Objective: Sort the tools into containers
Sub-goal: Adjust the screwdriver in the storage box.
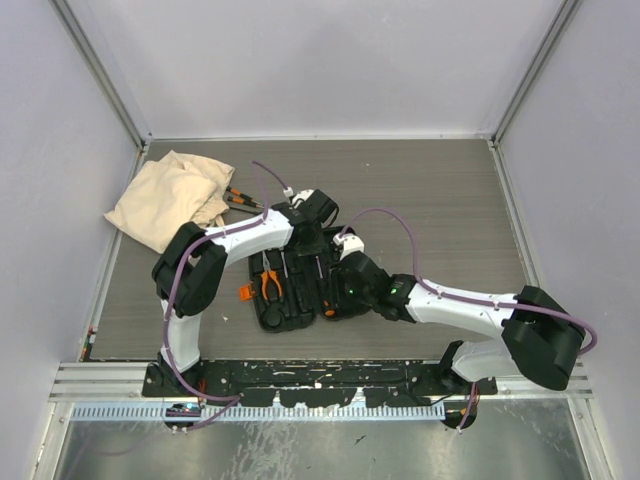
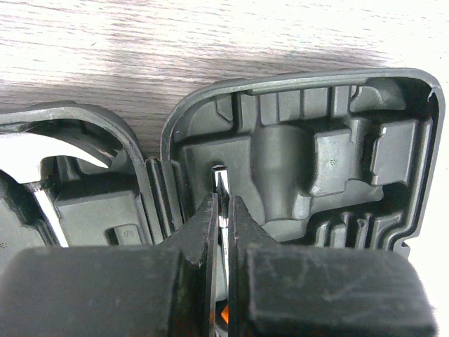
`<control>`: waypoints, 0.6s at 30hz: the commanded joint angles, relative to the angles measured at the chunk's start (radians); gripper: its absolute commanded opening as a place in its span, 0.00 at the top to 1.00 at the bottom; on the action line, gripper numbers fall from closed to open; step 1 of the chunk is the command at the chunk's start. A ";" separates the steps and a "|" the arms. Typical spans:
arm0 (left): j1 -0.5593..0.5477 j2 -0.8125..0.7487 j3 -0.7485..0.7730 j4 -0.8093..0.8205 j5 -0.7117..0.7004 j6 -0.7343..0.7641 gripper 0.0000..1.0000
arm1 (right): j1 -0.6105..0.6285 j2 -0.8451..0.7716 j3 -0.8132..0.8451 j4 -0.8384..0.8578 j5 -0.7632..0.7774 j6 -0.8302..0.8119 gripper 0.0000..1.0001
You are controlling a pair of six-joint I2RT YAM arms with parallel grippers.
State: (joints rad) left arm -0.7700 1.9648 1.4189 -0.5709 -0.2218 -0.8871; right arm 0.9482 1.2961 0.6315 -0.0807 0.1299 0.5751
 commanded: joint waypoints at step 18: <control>-0.003 0.055 -0.051 -0.021 0.025 -0.012 1.00 | 0.041 0.139 0.063 -0.077 0.115 0.055 0.77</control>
State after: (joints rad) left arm -0.7658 1.9648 1.4170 -0.5655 -0.2222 -0.8875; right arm 0.9810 1.3884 0.6865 -0.1028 0.1719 0.5991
